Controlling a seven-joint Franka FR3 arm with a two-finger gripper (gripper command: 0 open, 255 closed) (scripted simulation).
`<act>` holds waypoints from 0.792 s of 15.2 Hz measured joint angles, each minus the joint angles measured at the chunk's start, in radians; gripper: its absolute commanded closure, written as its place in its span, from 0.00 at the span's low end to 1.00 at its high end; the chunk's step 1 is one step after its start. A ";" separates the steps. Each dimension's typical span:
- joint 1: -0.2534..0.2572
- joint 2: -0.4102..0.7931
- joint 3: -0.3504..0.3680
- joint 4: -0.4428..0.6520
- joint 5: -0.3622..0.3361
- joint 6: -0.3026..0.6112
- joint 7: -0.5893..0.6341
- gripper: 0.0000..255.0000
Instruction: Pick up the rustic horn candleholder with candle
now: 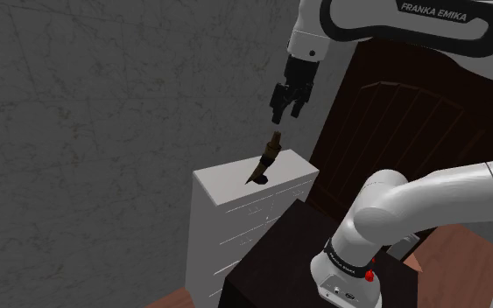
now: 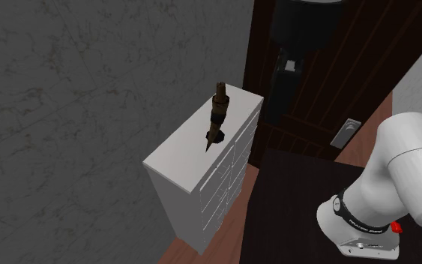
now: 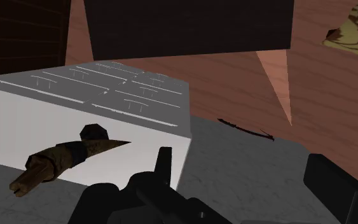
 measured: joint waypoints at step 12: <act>-0.080 0.119 -0.151 -0.105 -0.103 0.282 -0.131 0.00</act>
